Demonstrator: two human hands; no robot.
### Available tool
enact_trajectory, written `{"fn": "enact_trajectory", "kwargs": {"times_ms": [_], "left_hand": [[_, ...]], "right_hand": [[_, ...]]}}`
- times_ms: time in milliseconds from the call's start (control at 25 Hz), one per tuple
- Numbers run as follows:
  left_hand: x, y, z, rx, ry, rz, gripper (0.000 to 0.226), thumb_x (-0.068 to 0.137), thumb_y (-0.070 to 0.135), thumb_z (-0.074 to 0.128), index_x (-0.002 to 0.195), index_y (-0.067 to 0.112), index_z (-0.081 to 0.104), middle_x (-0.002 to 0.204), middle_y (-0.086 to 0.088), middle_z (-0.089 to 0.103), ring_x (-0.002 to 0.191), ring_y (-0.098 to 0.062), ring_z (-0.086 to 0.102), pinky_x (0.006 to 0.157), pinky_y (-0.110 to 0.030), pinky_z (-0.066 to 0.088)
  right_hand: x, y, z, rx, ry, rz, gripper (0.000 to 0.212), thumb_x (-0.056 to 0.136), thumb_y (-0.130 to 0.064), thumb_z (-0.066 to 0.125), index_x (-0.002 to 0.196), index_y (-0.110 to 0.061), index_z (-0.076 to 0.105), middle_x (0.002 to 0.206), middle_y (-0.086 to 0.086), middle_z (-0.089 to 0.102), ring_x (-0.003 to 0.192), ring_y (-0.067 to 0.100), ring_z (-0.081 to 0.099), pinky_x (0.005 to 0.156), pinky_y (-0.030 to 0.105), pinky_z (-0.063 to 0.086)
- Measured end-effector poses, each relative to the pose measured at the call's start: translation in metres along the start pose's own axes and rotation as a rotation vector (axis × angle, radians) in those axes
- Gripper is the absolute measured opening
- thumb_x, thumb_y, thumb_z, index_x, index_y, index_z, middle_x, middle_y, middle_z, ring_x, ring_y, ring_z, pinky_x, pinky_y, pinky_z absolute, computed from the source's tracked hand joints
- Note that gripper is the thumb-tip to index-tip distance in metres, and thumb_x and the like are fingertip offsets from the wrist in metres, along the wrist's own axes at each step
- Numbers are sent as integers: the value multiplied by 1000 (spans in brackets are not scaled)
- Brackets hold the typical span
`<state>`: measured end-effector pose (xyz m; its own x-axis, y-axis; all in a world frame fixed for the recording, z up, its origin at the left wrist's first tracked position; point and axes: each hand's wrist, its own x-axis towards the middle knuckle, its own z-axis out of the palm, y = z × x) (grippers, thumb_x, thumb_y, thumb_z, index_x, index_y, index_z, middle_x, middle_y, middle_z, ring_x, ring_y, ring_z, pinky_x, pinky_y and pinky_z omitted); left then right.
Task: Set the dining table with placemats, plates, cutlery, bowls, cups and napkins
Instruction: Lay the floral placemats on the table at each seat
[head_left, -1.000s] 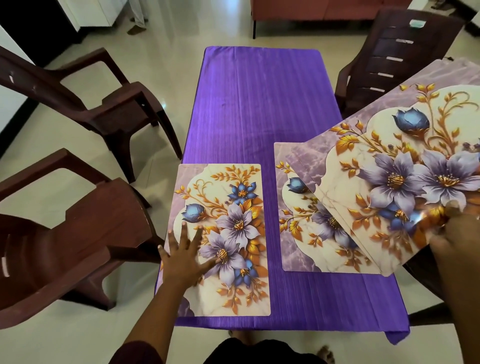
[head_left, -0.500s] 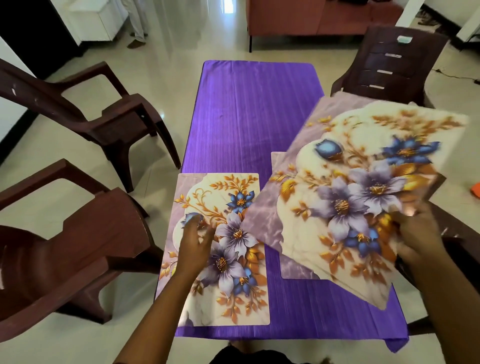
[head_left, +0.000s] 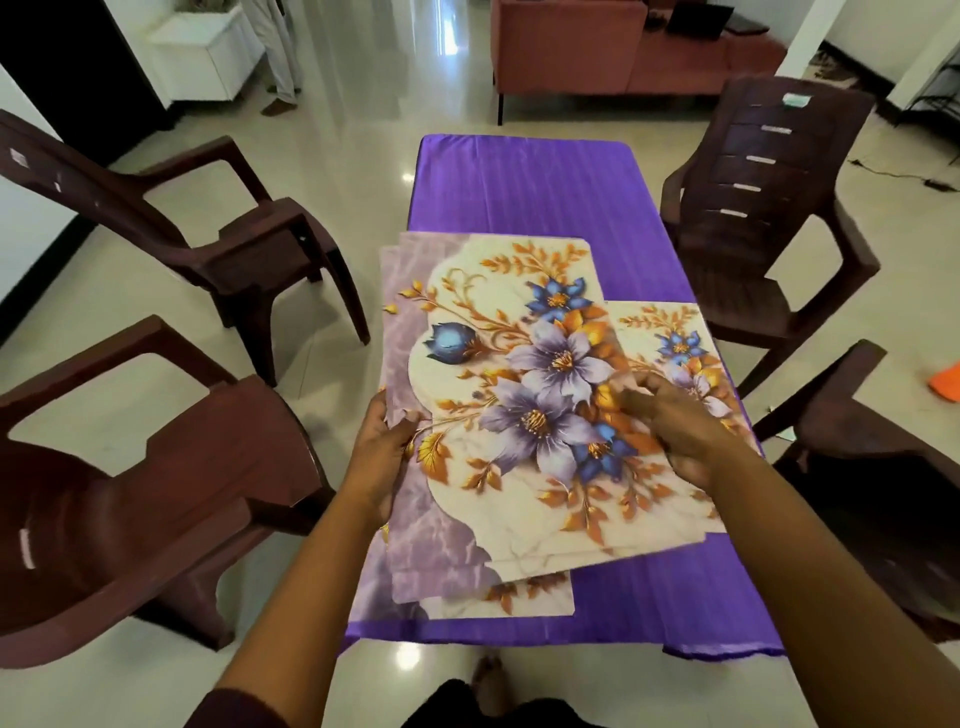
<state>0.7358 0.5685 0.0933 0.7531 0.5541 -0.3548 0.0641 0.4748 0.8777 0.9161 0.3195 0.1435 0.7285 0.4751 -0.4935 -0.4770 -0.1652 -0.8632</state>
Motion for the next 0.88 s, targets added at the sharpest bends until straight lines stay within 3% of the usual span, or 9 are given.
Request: {"fn": "enact_trajectory", "kwargs": {"times_ms": [120, 200, 320, 440, 560, 640, 720, 760, 880], "left_hand": [[-24, 4, -15, -28, 127, 98, 22, 99, 7, 50, 120, 15, 50, 109, -8, 69, 83, -15, 72, 63, -28, 59], [-40, 1, -33, -26, 143, 131, 21, 99, 8, 51, 117, 18, 51, 110, -6, 69, 86, -17, 71, 68, -31, 60], [-64, 2, -58, -13, 130, 167, 30, 98, 8, 52, 128, 16, 49, 114, -4, 69, 95, -21, 69, 77, -35, 60], [-90, 6, -81, 11, 149, 165, 34, 98, 11, 53, 131, 15, 48, 121, -9, 66, 104, -27, 67, 84, -41, 58], [-103, 18, -99, -68, 191, 189, 27, 98, 12, 54, 122, 24, 51, 121, -7, 66, 108, -29, 65, 88, -46, 55], [-104, 29, -103, -99, 191, 210, 27, 97, 11, 56, 114, 31, 51, 118, -3, 66, 108, -26, 65, 87, -44, 56], [-94, 42, -113, -97, 168, 220, 30, 96, 8, 57, 113, 32, 49, 117, 1, 65, 110, -23, 65, 85, -39, 57], [-85, 48, -121, -87, 155, 218, 31, 95, 7, 58, 114, 30, 48, 117, 1, 65, 111, -23, 65, 84, -39, 57], [-49, 70, -147, -37, 103, 164, 37, 93, 7, 62, 117, 28, 44, 122, 1, 64, 106, -17, 67, 81, -42, 57]], "right_hand": [[-27, 18, 14, -80, -53, -2, 23, 91, -6, 61, 113, -12, 62, 111, 22, 69, 93, 31, 67, 90, 46, 51], [-48, 38, 28, -23, -16, -21, 18, 89, -9, 62, 107, -12, 65, 106, 20, 70, 84, 26, 69, 82, 41, 56], [-79, 69, 42, 219, 51, 2, 27, 91, -23, 60, 110, -6, 67, 106, 16, 72, 86, 25, 71, 82, 42, 57], [-119, 101, 60, 559, 48, -39, 50, 74, -39, 74, 115, -12, 67, 116, 10, 70, 100, 23, 70, 84, 38, 58], [-146, 114, 101, 773, 35, -123, 34, 93, -39, 51, 110, -21, 74, 121, 7, 68, 109, 22, 67, 88, 39, 54], [-145, 114, 141, 645, 16, -120, 30, 94, -27, 49, 114, -20, 70, 117, 8, 70, 103, 23, 69, 77, 39, 59], [-132, 112, 183, 495, 42, -144, 39, 91, -14, 57, 129, -16, 56, 122, 10, 67, 107, 29, 67, 66, 39, 61], [-124, 110, 201, 440, 79, -161, 43, 90, -7, 58, 132, -16, 52, 124, 9, 66, 109, 31, 66, 67, 40, 60], [-99, 99, 241, 364, 247, -216, 41, 91, 3, 57, 124, -21, 55, 121, 7, 68, 107, 27, 67, 88, 52, 55]]}}
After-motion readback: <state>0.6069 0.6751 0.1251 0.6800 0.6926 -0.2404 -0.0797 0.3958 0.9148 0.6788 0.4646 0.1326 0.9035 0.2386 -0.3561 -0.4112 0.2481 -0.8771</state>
